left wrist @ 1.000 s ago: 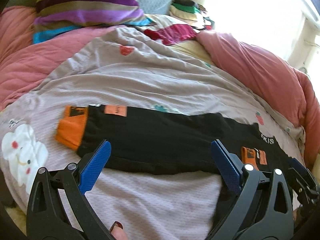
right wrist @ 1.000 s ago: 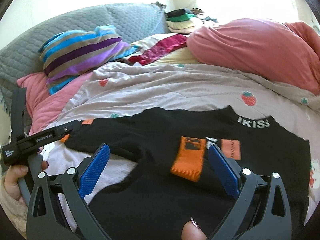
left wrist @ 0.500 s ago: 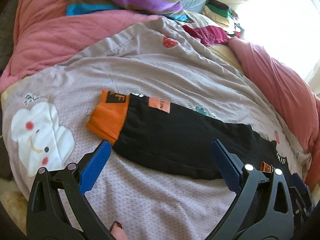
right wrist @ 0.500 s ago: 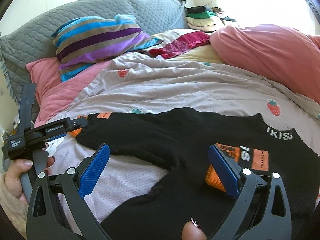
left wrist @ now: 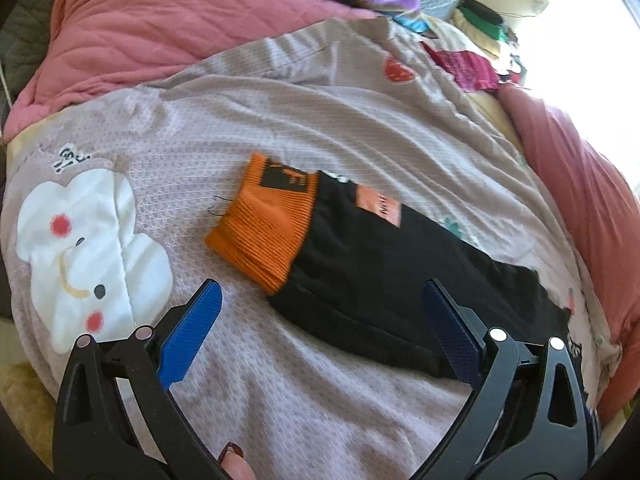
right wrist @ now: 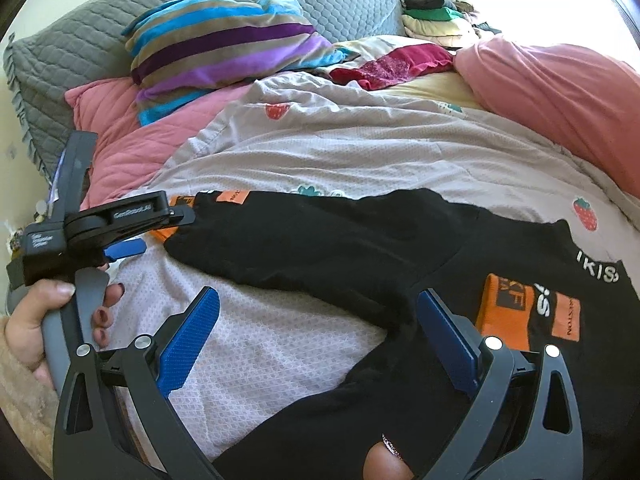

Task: Fold small clothes
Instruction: 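Close the left tool on the orange cuff and lift it, then fold the held sleeve across the shirt body and open the left tool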

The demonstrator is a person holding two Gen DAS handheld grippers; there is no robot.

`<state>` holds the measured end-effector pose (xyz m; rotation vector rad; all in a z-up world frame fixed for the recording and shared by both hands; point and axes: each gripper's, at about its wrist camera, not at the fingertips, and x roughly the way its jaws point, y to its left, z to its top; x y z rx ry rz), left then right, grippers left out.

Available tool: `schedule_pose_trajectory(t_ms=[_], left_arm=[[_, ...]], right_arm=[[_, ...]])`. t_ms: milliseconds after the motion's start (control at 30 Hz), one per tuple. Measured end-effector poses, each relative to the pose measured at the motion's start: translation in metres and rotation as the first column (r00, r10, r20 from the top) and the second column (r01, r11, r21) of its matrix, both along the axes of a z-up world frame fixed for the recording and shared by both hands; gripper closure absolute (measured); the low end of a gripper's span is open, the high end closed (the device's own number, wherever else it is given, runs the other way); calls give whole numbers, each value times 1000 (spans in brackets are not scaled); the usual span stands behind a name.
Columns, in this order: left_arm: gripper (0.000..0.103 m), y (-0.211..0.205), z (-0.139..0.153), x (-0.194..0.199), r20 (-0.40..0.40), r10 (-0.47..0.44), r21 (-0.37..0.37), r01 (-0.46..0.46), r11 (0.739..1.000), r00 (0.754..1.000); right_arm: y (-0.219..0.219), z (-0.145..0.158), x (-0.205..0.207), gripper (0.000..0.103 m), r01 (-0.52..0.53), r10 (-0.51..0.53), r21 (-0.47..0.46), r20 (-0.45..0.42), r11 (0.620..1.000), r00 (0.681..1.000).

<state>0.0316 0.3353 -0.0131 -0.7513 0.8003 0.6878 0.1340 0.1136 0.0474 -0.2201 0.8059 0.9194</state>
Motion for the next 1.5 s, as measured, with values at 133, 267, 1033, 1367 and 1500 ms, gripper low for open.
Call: schedule_pose_trajectory(t_ms=[133,267,1033,1367,1500], left_arm=[[11,12,-6,-5,23,78,-13,-77,997,997],[30,17,-5,-11,71,118,-18,-117,993,990],[96,-14,38,-12,311,-69,101,39,994,948],[96,-58,65,0,358,-254,233,177,956,899],[96,-63,66,3,373,-273,216,203,955,887]], right_arm=[[-2,-5,1,5,14,-14,15,-32,1000,999],[-7,-4,1,5,26,-25,32,-42,999,999],[-89,-2,20,5,220,-200,133,-145,966,969],[-118,5,19,5,265,-246,156,-131,952,960],[-131,9,20,5,285,-265,168,-132,944,955]])
